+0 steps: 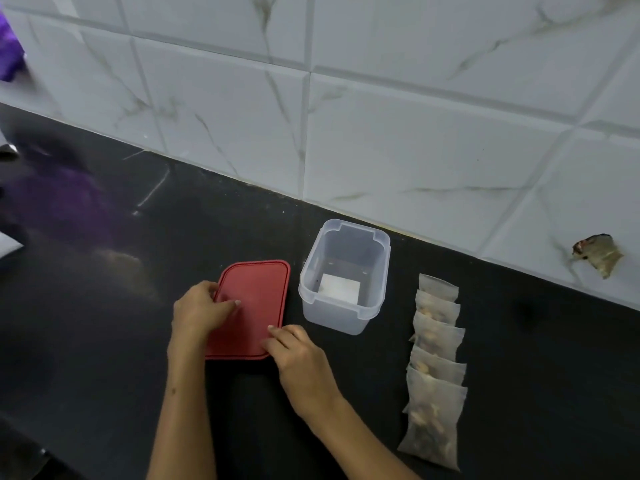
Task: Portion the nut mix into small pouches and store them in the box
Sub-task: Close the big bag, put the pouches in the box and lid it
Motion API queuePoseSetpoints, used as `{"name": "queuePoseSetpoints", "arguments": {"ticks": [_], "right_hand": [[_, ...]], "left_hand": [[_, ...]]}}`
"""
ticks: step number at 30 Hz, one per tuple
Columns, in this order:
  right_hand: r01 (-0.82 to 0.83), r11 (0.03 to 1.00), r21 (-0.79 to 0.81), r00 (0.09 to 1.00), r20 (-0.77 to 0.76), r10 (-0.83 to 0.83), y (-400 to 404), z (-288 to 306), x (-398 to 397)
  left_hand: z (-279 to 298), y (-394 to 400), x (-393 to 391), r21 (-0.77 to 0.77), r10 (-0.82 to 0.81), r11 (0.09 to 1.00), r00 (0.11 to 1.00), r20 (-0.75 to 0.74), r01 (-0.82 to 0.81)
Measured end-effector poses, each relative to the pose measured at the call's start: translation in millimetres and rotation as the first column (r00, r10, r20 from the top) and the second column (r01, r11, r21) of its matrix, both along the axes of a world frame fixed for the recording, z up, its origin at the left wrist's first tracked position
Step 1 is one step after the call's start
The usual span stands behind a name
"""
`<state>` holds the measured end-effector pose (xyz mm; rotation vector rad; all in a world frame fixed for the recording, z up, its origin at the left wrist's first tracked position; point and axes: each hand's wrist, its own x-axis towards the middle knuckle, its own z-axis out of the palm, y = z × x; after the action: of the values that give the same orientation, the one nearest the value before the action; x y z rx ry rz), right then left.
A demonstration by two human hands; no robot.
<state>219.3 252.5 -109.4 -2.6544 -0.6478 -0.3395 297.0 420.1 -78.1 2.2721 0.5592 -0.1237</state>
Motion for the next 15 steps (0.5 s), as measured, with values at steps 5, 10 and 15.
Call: {"name": "queuePoseSetpoints", "arguments": {"ticks": [5, 10, 15], "right_hand": [[-0.014, 0.998, -0.059, 0.987, -0.163, 0.005, -2, 0, -5], [0.031, 0.998, -0.057, 0.990, -0.136, -0.039, -7, 16, -11], [0.139, 0.970, 0.200, 0.990, -0.033, -0.135, -33, 63, -24]], "left_hand": [[4, -10, -7, 0.054, -0.018, 0.998, 0.999, -0.035, 0.020], [17, -32, -23, 0.131, 0.023, 0.991, 0.998, 0.054, -0.030], [46, -81, -51, -0.154, 0.067, 0.988, 0.911, 0.406, -0.005]]}}
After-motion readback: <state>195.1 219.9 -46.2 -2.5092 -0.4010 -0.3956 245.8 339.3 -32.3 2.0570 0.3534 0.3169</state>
